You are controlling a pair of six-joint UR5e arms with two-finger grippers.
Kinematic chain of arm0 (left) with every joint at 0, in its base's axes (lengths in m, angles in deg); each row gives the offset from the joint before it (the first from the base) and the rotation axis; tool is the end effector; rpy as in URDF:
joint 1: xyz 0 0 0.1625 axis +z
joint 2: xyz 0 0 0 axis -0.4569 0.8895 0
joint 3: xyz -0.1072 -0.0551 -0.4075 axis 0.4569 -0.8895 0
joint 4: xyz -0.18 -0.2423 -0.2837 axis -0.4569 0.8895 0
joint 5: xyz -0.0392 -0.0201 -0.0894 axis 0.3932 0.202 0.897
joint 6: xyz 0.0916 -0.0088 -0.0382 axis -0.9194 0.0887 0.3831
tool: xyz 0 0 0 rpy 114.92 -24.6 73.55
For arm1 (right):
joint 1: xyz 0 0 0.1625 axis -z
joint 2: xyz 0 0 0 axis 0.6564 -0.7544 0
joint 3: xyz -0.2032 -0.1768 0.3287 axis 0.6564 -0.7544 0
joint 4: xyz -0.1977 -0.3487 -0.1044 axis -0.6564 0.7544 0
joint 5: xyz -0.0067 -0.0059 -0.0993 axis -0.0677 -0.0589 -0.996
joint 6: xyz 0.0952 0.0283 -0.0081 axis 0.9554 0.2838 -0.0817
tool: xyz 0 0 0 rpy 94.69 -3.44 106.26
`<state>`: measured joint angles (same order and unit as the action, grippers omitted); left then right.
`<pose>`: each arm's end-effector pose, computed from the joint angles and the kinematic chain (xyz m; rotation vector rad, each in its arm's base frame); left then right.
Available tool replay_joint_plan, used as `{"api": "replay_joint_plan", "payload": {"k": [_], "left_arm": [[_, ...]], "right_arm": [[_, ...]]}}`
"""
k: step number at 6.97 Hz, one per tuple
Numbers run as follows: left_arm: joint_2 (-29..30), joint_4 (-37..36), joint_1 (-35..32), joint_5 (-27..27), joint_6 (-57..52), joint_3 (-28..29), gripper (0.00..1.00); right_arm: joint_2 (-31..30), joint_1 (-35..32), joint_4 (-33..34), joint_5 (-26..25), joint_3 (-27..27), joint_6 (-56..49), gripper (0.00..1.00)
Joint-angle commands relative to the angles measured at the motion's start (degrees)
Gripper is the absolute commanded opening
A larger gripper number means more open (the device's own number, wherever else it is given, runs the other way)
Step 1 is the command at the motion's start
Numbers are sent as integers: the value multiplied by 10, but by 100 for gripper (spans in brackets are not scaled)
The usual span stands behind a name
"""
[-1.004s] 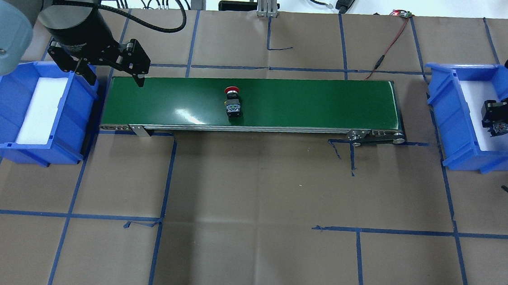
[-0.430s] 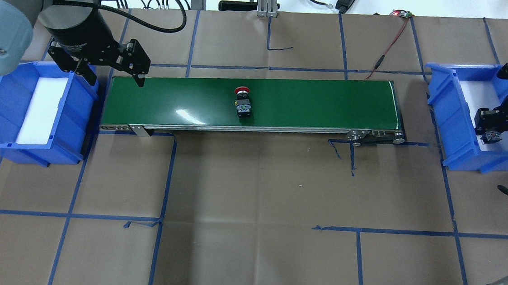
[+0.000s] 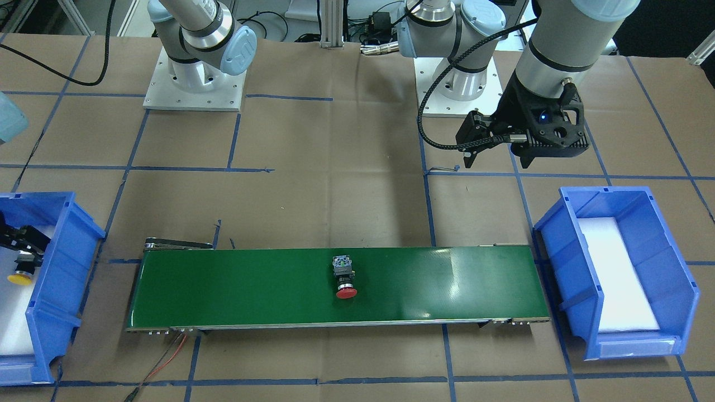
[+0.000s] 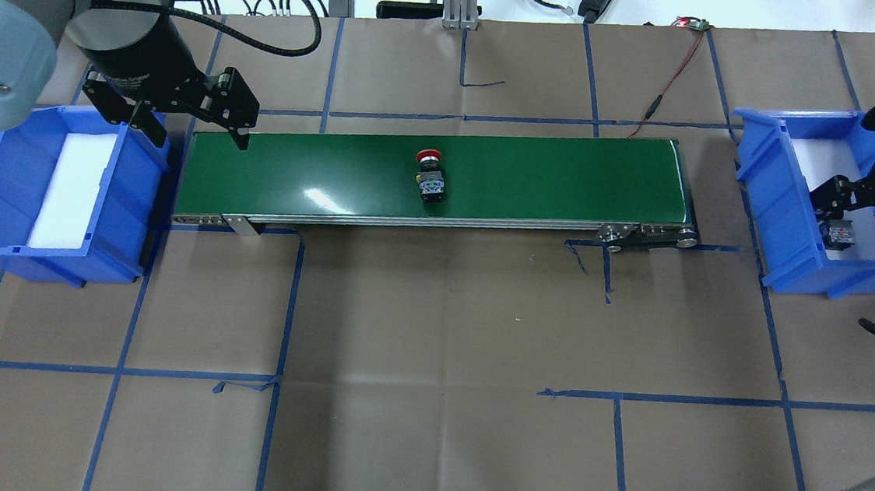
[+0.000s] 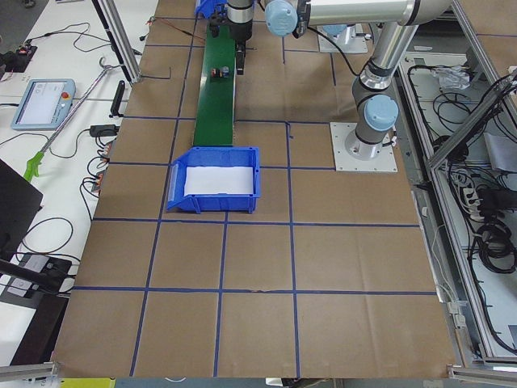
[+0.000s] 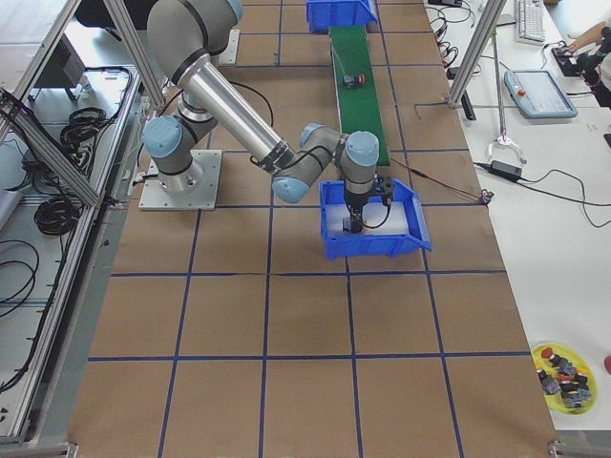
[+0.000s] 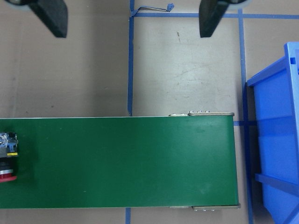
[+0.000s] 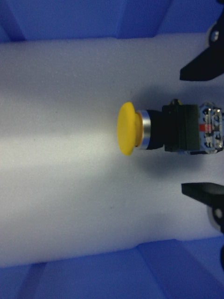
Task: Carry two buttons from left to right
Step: 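Carry the yellow button into the empty blue bin and lower it, then open the right gripper and raise it out of the bin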
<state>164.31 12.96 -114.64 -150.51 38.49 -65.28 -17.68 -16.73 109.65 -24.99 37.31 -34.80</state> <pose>-0.1102 -0.5046 0.4676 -0.0120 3.1329 -0.0329 -0.2008 -0.5662 0.2419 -0.0822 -3.0835 0.1113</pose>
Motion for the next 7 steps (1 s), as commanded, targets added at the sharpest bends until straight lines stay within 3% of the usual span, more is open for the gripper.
{"api": "replay_joint_plan", "payload": {"k": [1,4,7], "left_arm": [[0,1,0,0,0,0,100],[0,0,0,0,0,0,100],[1,0,0,0,0,1,100]], "right_arm": [[-8,-2,-3,1,-8,0,99],[-82,-13,-30,1,-62,0,100],[-121,-36,-40,66,-108,2,100]]}}
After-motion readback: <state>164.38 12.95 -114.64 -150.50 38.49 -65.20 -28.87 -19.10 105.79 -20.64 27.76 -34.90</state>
